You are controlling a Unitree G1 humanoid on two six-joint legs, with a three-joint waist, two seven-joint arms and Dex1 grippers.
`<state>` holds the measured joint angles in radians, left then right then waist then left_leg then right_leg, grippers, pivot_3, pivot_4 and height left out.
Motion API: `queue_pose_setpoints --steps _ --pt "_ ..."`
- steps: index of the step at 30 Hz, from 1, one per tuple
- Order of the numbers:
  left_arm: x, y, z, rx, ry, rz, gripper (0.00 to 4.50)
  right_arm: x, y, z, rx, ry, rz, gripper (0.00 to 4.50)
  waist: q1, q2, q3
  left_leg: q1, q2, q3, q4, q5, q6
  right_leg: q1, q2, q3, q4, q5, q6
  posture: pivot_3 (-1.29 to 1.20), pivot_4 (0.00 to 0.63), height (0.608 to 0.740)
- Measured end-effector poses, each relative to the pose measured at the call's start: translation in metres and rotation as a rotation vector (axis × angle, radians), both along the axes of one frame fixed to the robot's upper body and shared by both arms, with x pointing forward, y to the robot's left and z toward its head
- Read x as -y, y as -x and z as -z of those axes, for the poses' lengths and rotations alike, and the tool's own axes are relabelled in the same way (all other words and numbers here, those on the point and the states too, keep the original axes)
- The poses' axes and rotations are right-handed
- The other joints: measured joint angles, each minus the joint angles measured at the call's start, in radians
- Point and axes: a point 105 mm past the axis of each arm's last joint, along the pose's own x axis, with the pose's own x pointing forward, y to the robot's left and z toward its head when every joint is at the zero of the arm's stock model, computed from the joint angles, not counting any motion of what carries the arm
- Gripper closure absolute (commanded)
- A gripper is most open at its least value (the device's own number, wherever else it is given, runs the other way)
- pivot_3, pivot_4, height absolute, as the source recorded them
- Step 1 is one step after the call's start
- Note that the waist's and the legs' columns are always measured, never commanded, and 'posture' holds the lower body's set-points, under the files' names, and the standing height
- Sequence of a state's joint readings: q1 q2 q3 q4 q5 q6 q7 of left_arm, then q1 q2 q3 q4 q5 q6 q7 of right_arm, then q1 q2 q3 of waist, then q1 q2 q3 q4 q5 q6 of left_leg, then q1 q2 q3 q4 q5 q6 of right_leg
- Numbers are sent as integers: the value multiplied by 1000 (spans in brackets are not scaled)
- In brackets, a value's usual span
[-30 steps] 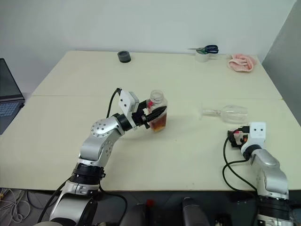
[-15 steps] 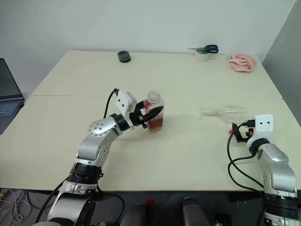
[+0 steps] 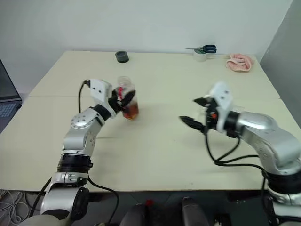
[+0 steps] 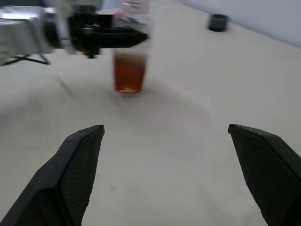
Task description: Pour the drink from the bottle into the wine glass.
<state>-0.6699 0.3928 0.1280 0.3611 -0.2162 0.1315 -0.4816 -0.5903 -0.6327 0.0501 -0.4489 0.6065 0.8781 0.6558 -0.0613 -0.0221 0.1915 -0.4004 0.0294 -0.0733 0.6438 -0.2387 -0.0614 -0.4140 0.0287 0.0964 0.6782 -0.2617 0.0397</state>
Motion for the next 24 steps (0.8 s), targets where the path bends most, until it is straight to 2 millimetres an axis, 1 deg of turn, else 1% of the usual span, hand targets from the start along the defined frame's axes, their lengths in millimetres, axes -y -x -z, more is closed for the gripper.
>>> queue_pose_setpoints --steps 3,6,8,11,14,17,18,20,24 --pt "-24 -4 2 -10 23 -99 2685 -32 -9 -3 8 -46 -63 0 4 0 0 -2 -1 0 0 0 0 -2 -2 0 0 0 0 0 150 740" --pt "-41 -6 6 -26 50 -169 2685 -52 -20 -5 25 -64 -74 0 9 0 0 -4 -2 0 0 0 0 -4 -5 -2 0 3 -5 0 150 740" --pt "-46 -5 4 -11 48 -190 2686 -66 -22 -4 31 -72 -101 0 13 -1 0 -7 -2 -1 1 0 0 -7 -5 -3 1 3 -5 0 150 740" --pt "-48 -5 5 -11 55 -205 2686 -79 -24 -1 28 -82 -121 0 18 -1 0 -8 -3 -2 1 0 -1 -7 -6 -5 2 3 -5 0 150 740" --pt "-51 -3 7 -10 62 -217 2686 -82 -24 0 29 -75 -133 0 20 -1 0 -8 -3 -3 1 0 0 -7 -6 -6 2 3 -5 0 150 740" --pt "-57 3 9 -3 78 -234 2686 -83 -24 -1 41 -69 -142 0 18 -1 0 -7 -2 -3 1 0 0 -7 -6 -6 2 3 -5 0 150 740" --pt "-58 5 10 -2 82 -237 1962 -83 -24 -1 41 -68 -146 0 16 -1 0 -7 -2 -3 1 0 0 -7 -6 -6 2 3 -5 0 150 740" --pt "-60 9 12 -4 85 -243 1409 -83 -23 0 42 -64 -153 0 13 -1 0 -7 -2 -3 1 0 0 -7 -6 -6 3 3 -6 0 150 740" --pt "-65 16 27 -52 80 -270 112 -82 -26 2 36 -56 -146 0 10 -1 0 -7 -2 -4 1 0 0 -6 -6 -6 3 3 -6 0 150 740"
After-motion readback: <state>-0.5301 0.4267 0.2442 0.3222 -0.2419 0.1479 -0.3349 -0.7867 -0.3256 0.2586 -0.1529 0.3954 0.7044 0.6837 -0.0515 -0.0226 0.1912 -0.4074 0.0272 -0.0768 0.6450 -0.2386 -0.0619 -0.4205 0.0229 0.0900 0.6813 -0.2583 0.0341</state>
